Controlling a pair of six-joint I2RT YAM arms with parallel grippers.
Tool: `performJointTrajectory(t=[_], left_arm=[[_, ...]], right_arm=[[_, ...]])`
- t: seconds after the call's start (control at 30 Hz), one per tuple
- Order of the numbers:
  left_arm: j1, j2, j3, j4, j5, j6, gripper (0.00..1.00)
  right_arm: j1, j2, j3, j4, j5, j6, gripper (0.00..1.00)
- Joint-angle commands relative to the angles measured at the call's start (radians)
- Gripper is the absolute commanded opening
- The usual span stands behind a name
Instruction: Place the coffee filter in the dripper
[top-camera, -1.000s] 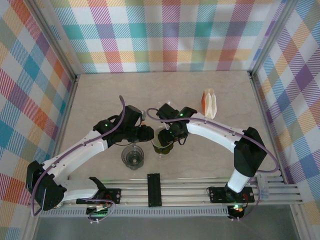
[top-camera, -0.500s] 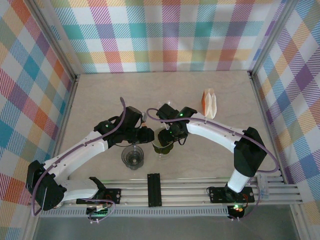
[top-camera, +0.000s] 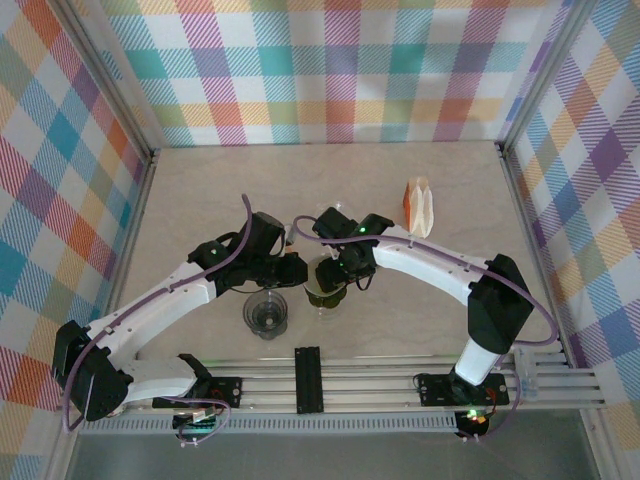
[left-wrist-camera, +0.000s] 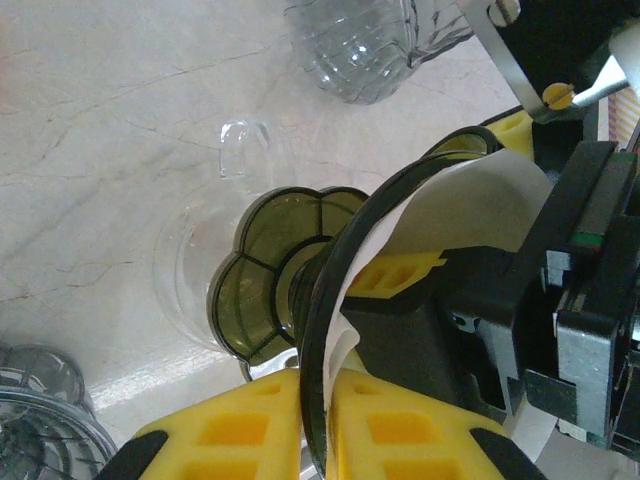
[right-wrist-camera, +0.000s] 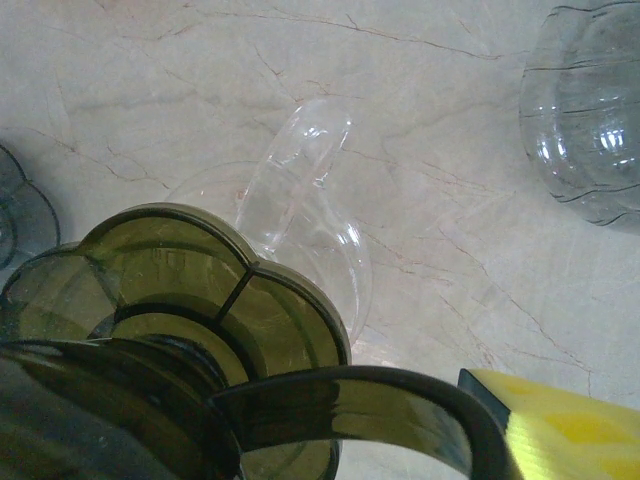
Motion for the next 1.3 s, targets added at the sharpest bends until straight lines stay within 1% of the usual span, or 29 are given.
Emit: performJointTrajectory(t=[0.0,0.23,0.4,0.7,0.8,1.03,1.1,1.27], left_arm=[[0.008,0.002,-0.008,-0.018,0.009,0.019,0.16],[0.008,0.002,-0.006,-0.022,0.005,0.022,0.16],[0.008,0.0,-0.004,-0.023,0.0,0.021,0.16],[0.008,0.0,-0.003,-0.023,-0.003,0.019,0.16],[0.007,0.0,-0.004,-0.024,-0.002,0.018,0.16],[0.007,-0.001,-0.003,-0.023,-0.002,0.017,0.16],[0.007,-0.001,-0.006,-0.023,-0.002,0.017,0.16],[0.006,-0.001,-0.007,-0.02,-0.004,0.017,0.16]], right_arm=[[0.004,-0.011,0.019,0.027,0.019,0.02,0.73],[0.004,-0.102,0.026,0.061,0.02,0.034,0.75],[0.003,-0.185,0.01,0.03,0.059,0.041,0.76],[0.001,-0.266,-0.041,-0.001,0.09,0.056,0.7],[0.001,-0.272,-0.045,0.008,0.085,0.052,0.64],[0.001,-0.256,-0.057,0.032,0.06,0.05,0.37],[0.001,-0.254,-0.06,0.037,0.052,0.051,0.32],[0.001,-0.254,-0.072,0.049,0.042,0.058,0.24]])
